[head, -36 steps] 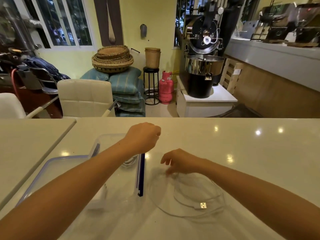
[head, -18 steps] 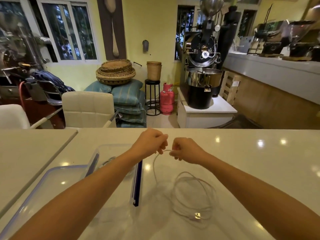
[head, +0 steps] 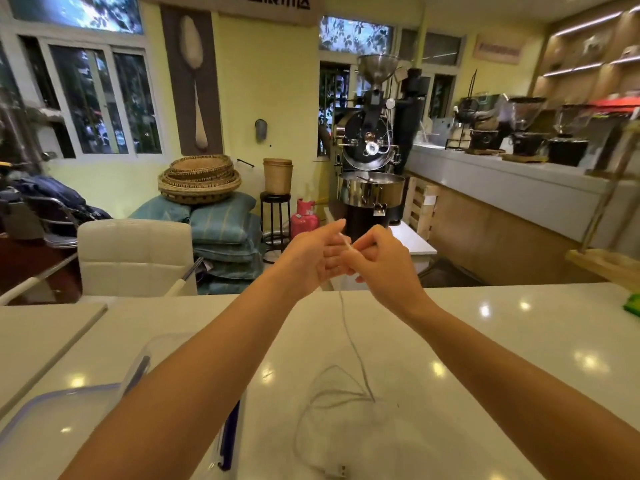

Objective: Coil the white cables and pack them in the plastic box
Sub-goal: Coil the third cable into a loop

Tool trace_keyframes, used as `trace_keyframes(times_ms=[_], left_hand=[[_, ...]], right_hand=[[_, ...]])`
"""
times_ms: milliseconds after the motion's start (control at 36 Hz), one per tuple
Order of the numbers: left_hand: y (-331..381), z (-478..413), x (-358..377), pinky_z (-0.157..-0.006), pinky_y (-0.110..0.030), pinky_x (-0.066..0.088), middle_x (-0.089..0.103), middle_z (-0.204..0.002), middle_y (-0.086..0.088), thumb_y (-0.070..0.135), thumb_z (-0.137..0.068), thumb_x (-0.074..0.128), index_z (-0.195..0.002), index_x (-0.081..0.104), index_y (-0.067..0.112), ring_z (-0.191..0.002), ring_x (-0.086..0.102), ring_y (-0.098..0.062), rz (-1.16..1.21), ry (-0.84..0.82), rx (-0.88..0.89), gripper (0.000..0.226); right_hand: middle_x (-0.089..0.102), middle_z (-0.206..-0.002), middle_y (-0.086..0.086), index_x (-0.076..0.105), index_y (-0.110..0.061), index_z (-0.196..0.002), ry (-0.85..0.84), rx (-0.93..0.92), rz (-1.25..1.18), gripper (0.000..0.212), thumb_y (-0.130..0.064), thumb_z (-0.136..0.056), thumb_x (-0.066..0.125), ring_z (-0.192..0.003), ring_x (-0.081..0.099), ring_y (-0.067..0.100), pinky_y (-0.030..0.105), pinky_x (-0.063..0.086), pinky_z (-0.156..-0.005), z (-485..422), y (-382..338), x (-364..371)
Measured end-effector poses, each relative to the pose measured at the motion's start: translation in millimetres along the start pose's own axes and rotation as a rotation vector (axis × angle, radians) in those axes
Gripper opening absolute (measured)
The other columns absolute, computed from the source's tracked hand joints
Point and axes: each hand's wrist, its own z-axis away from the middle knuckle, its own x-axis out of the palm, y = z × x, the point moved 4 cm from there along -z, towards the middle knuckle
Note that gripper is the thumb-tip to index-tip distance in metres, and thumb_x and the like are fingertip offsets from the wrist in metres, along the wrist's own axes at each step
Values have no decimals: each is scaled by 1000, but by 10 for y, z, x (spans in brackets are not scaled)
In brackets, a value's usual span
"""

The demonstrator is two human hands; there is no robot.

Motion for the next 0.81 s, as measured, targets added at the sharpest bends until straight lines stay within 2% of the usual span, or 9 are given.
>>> trace_keyframes(times_ms=[83, 194, 333, 472, 528, 583, 639, 722, 806], left_hand=[[88, 7, 116, -50, -23, 53, 62, -75, -6, 22, -91, 48, -88, 58, 5, -53, 63, -13, 42, -22, 43, 20], [200, 25, 196, -60, -31, 58, 69, -85, -8, 14, -93, 42, -96, 57, 3, -62, 69, -14, 106, -135, 118, 19], [313, 88, 197, -56, -22, 56, 71, -61, 1, 13, -95, 36, -92, 54, 6, -55, 66, -8, 82, -188, 225, 20], [365, 195, 304, -48, -19, 48, 61, -53, 3, 12, -95, 35, -78, 52, 9, -42, 51, -5, 51, -287, 292, 24], [383, 240, 383, -51, -19, 48, 56, -47, 3, 12, -95, 34, -71, 52, 8, -43, 48, -7, 22, -353, 325, 31], [408, 275, 455, -54, -21, 46, 53, -43, 3, 13, -95, 33, -69, 52, 7, -45, 47, -9, 1, -405, 350, 33], [435, 286, 508, -52, -19, 48, 56, -46, 2, 10, -95, 33, -76, 51, 7, -42, 48, -7, 39, -434, 354, 26], [464, 261, 517, -50, -18, 49, 63, -55, 0, 6, -94, 33, -88, 50, 9, -40, 49, -5, 102, -432, 354, 19], [488, 208, 470, -49, -17, 48, 65, -57, 0, 6, -94, 33, -90, 52, 10, -43, 51, -5, 64, -414, 371, 20]], right_hand=[[64, -88, 9, 53, -12, -84, -50, -53, 18, 8, -17, -85, 59, -79, 63, 19, 26, 53, -68, 66, 0, 30], [59, -79, -8, 55, -16, -86, -66, -125, -7, 7, -14, -84, 60, -71, 59, 0, 10, 50, -66, 85, -13, -48], [50, -73, -8, 46, -23, -81, 158, -89, -73, 26, 0, -82, 56, -69, 51, 6, 16, 44, -63, 10, 65, -370], [48, -115, -6, 37, -19, -129, -23, 87, -159, 45, -10, -88, 53, -106, 48, 11, 23, 44, -84, -78, 162, -301], [47, -124, -7, 39, -26, -129, -132, 40, -186, 39, -25, -91, 48, -114, 49, 7, 27, 45, -94, -52, 119, -184], [52, -113, -11, 48, -37, -111, -179, -3, -237, 20, -32, -94, 39, -102, 54, -6, 13, 48, -87, -12, 65, -70], [54, -103, -8, 51, -27, -101, -134, 57, -316, 18, -18, -96, 37, -83, 57, -9, 0, 46, -68, 31, 77, 11], [63, -90, 5, 55, -3, -108, -130, 211, -451, 20, -11, -92, 45, -67, 64, 1, 11, 51, -63, 110, 159, 159], [63, -75, 6, 54, -7, -113, -204, 354, -611, 24, -11, -91, 48, -63, 62, 11, 23, 54, -68, 202, 170, 262]])
